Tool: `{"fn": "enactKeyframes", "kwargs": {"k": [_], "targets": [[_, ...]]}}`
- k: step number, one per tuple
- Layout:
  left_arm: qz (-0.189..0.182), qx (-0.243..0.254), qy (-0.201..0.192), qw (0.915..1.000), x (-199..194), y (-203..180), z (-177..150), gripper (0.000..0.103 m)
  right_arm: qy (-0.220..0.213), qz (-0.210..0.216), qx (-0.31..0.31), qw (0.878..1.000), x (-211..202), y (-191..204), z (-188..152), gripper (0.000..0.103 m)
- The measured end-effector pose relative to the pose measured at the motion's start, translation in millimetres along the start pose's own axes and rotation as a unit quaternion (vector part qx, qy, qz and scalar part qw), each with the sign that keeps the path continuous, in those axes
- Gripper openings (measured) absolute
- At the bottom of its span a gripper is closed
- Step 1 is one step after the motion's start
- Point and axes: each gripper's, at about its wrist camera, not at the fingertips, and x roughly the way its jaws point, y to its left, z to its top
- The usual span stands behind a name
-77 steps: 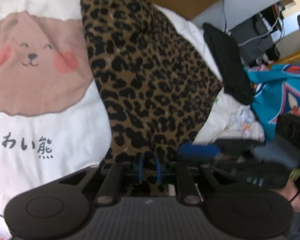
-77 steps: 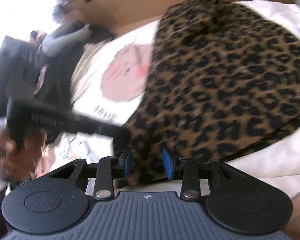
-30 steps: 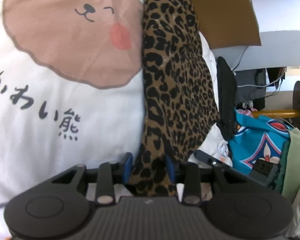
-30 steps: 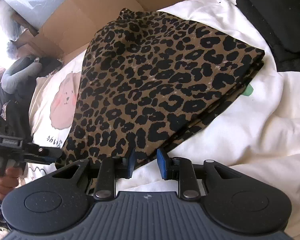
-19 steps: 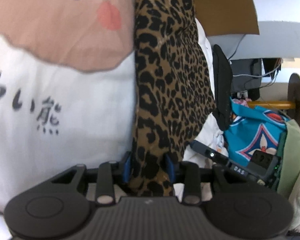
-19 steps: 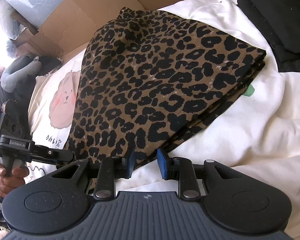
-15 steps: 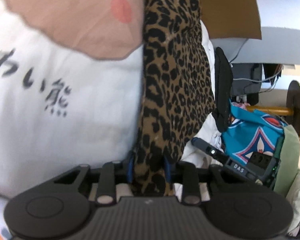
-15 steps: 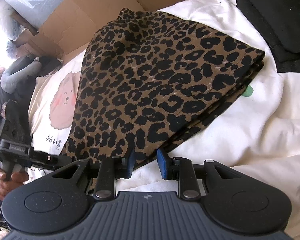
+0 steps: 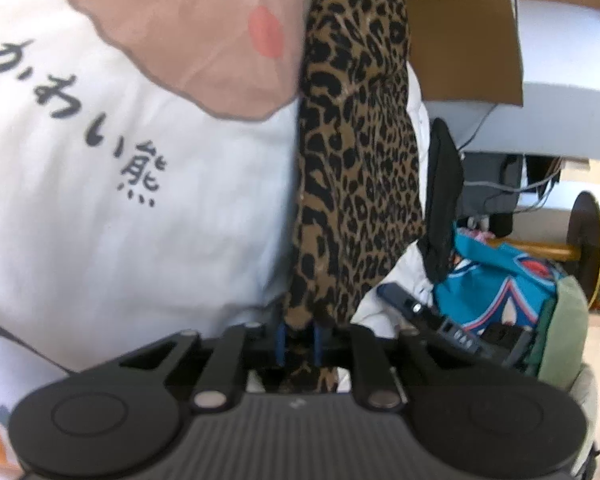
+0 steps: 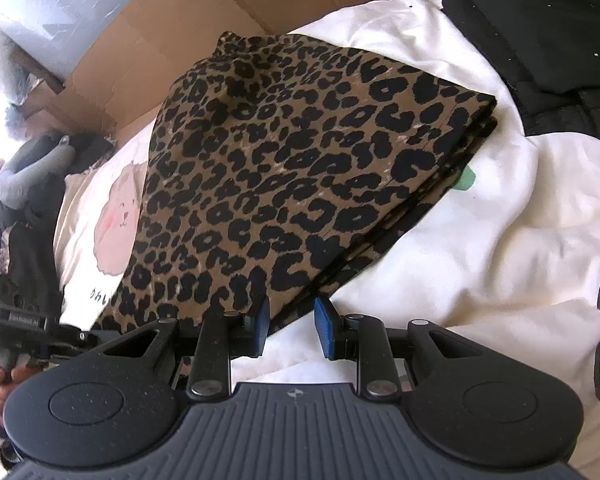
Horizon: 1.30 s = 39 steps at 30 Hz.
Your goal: Fold clothes
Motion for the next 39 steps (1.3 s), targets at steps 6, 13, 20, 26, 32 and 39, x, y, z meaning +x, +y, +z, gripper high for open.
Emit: {"fn": "enactKeyframes", "kwargs": {"k": [6, 13, 20, 26, 32, 39], "targets": [[-0.002, -0.021, 0.006, 0.9998, 14, 7, -5, 0.022, -0.018, -0.012, 0.03, 0.999, -4, -14, 9, 0.033], [-0.013, -0.039, 0.008, 0.9991, 3, 16, -14, 0.018, -0.058, -0.021, 0.105, 0.993, -17, -58, 26, 0.038], [-0.003, -0.039, 0.003, 0.9992, -2, 11, -17, 0.007, -0.097, -0.02, 0.156, 0.983, -19, -90, 42, 0.052], [0.029, -0.019, 0.007, 0.9994, -3, -4, -13, 0.005, -0.116, -0.008, 0.185, 0.976, -10, -108, 53, 0.052], [0.058, -0.011, 0.013, 0.9981, 2, -12, -11, 0.005, -0.129, 0.024, 0.221, 0.966, 0, -123, 57, 0.051], [0.082, -0.009, 0.02, 0.9964, 8, -15, -10, 0.005, -0.148, 0.086, 0.272, 0.947, 10, -145, 55, 0.05]]}}
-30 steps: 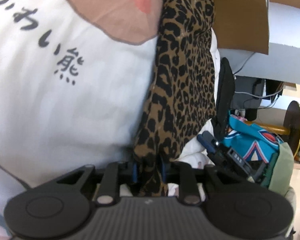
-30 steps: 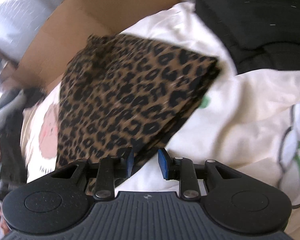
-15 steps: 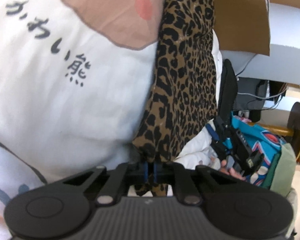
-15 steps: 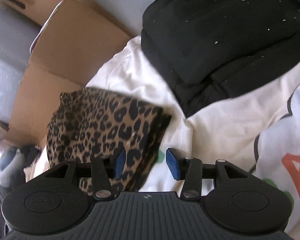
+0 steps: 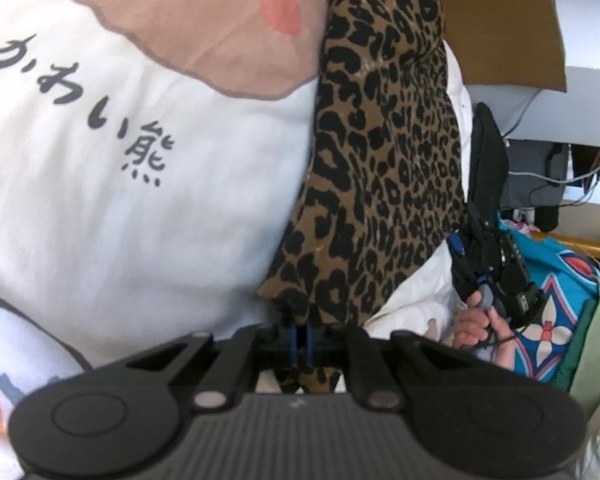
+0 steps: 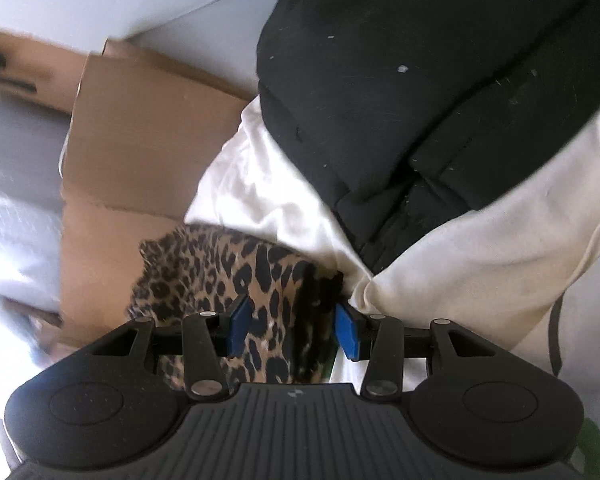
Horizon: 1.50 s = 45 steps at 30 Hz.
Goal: Fold clothes
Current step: 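Close the right tool on the garment corner while the left tool holds its edge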
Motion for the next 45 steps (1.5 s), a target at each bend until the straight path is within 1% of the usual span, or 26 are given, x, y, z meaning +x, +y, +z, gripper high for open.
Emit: {"fn": "enactKeyframes", "kwargs": {"k": [2, 4, 6, 7, 8, 9, 12, 16, 18, 23, 25, 30, 34, 38, 42, 45], "targets": [[0.007, 0.002, 0.0, 1.0, 3, -3, 2, 0.005, -0.005, 0.02, 0.026, 0.999, 2, -8, 2, 0.05], [0.014, 0.003, -0.001, 0.9999, 5, -6, 3, 0.005, -0.007, 0.03, 0.049, 0.998, 3, -13, 4, 0.049], [0.025, 0.009, 0.001, 0.9997, 7, -9, 3, 0.005, -0.008, 0.036, 0.068, 0.997, 4, -16, 7, 0.045], [0.031, 0.013, 0.002, 0.9994, 7, -12, 3, 0.005, -0.005, 0.032, 0.066, 0.997, 5, -16, 8, 0.034], [0.039, 0.016, 0.004, 0.9991, 5, -14, 2, 0.005, 0.001, 0.024, 0.058, 0.998, 7, -14, 10, 0.015], [0.048, 0.017, 0.01, 0.9986, 4, -16, 1, 0.005, 0.007, 0.015, 0.051, 0.999, 7, -13, 11, 0.011], [0.076, 0.025, 0.034, 0.9962, -2, -27, 6, 0.004, 0.012, 0.013, 0.038, 0.999, 5, -10, 15, 0.008], [0.111, 0.058, 0.052, 0.9908, -9, -47, 15, 0.004, 0.003, 0.013, 0.03, 0.999, 0, -3, 13, 0.005], [0.12, 0.062, 0.055, 0.9892, -11, -54, 16, 0.004, -0.003, 0.016, 0.03, 0.999, -6, 0, 11, 0.005], [0.13, 0.078, 0.062, 0.9865, -20, -67, 10, 0.004, -0.012, 0.027, 0.031, 0.999, -27, 5, 6, 0.004], [0.131, 0.086, 0.059, 0.9858, -28, -69, 10, 0.004, -0.017, 0.031, 0.034, 0.999, -37, 7, 4, 0.004], [0.132, 0.085, 0.045, 0.9865, -48, -64, 9, 0.004, -0.019, 0.035, 0.039, 0.998, -59, 15, -5, 0.004], [0.122, 0.077, 0.038, 0.9888, -66, -57, 2, 0.004, -0.016, 0.039, 0.044, 0.998, -76, 18, -14, 0.004], [0.108, 0.073, 0.036, 0.9908, -83, -54, 3, 0.004, -0.019, 0.036, 0.064, 0.997, -96, 15, -27, 0.004], [0.098, 0.074, 0.042, 0.9915, -93, -53, 5, 0.004, -0.021, 0.028, 0.048, 0.998, -122, 21, -39, 0.004], [0.093, 0.072, 0.05, 0.9918, -98, -51, 8, 0.004, -0.014, 0.025, 0.037, 0.999, -142, 27, -47, 0.004]]}}
